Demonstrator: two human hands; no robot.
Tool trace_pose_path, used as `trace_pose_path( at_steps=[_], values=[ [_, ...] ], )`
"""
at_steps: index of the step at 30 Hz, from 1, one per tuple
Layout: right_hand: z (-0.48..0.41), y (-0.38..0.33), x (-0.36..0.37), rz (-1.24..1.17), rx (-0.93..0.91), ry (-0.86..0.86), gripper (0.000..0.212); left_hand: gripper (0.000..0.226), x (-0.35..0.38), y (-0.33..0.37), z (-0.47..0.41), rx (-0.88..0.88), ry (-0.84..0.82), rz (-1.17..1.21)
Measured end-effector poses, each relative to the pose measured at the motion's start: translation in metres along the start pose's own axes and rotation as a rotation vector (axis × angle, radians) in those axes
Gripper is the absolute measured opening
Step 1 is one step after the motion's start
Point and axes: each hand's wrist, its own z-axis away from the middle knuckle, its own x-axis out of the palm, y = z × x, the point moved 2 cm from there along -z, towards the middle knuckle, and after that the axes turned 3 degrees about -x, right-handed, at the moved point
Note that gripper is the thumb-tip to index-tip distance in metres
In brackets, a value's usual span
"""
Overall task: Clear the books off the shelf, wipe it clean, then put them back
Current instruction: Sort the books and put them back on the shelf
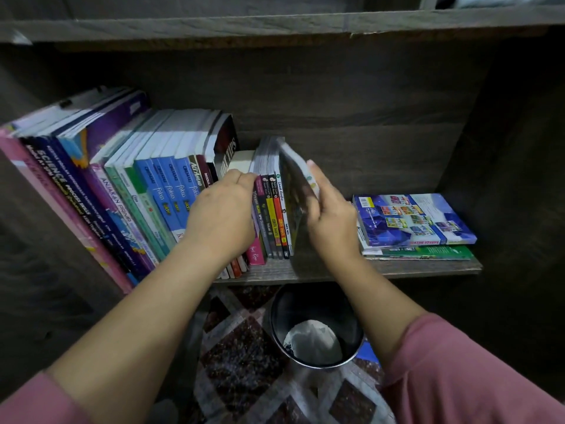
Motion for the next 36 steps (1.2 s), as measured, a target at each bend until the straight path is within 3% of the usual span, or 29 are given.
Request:
trace_pose_path(
  at_steps=[4, 7, 10, 15, 21, 26, 29, 31, 33, 36],
  values=[
    [-0.003, -0.007, 0.021, -0.28, 0.176, 0.033, 0.04, 0.067, -0.001, -0.003, 0.001, 0.021, 0.006, 0.01],
    [0.006, -0.003, 0.048, -0.41, 0.161, -0.219, 0.049, 0.065, -0.001, -0.003, 0.002, 0.031, 0.009, 0.001],
    [0.014, 0.016, 0.063, -0.474, 0.331, -0.494, 0.064, 0.065, -0.001, -0.005, 0.003, 0.039, 0.016, 0.022],
    [0.015, 0.045, 0.048, -0.167, 0.322, -0.77, 0.076, 0.065, -0.001, -0.007, 0.003, 0.046, 0.019, 0.033],
    [0.009, 0.044, 0.031, -0.021, 0.479, -0.603, 0.073, 0.066, 0.001, -0.004, 0.002, 0.038, 0.026, -0.003],
    [0.009, 0.042, 0.024, 0.023, 0.453, -0.712, 0.074, 0.062, 0.004, -0.001, 0.003, 0.014, 0.043, -0.056],
    [0.002, 0.05, 0.007, 0.261, 0.389, -0.734, 0.06, 0.058, 0.006, 0.002, 0.003, -0.019, 0.055, -0.08],
    [-0.005, 0.06, -0.01, 0.491, 0.36, -0.624, 0.049, 0.055, 0.007, 0.005, 0.002, -0.045, 0.065, -0.09],
    [-0.009, 0.074, -0.035, 0.665, 0.47, -0.422, 0.047, 0.058, 0.009, 0.007, 0.0, -0.057, 0.074, -0.107],
    [-0.005, 0.094, -0.074, 0.835, 0.893, -0.257, 0.06, 0.067, 0.013, 0.012, -0.001, -0.066, 0.055, -0.176]
  ],
)
